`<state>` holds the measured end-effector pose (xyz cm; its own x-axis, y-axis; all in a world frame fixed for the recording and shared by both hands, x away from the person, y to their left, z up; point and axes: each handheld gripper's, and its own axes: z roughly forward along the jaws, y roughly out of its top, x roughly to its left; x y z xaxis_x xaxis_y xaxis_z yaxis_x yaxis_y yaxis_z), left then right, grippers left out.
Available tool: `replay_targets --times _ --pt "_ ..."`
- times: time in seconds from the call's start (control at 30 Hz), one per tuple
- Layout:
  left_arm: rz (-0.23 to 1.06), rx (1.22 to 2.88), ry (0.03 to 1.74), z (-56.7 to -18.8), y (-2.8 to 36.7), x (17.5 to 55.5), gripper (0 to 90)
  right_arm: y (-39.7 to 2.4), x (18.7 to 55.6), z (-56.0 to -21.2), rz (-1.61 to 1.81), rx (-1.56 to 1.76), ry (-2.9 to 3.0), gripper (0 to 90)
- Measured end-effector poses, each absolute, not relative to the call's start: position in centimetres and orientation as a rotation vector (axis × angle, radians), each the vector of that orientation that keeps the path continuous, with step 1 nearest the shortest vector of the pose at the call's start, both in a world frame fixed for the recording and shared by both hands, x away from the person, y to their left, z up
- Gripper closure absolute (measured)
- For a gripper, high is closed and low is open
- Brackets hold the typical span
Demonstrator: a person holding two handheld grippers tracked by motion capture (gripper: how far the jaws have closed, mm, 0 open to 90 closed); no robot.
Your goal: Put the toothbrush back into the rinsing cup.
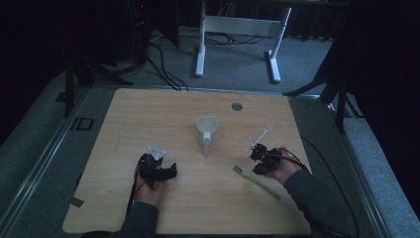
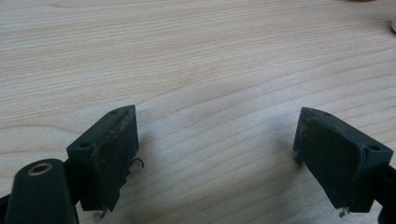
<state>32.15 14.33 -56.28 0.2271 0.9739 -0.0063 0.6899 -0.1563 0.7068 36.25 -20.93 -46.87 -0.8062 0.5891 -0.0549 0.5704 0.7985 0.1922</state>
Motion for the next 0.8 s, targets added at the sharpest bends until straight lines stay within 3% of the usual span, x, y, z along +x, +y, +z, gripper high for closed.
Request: replay_targets --times 0.8 --pt "0.624 1.916 1.525 -56.29 14.32 32.16 14.6 -20.37 36.86 -47.67 0.186 0.913 2.944 81.8"
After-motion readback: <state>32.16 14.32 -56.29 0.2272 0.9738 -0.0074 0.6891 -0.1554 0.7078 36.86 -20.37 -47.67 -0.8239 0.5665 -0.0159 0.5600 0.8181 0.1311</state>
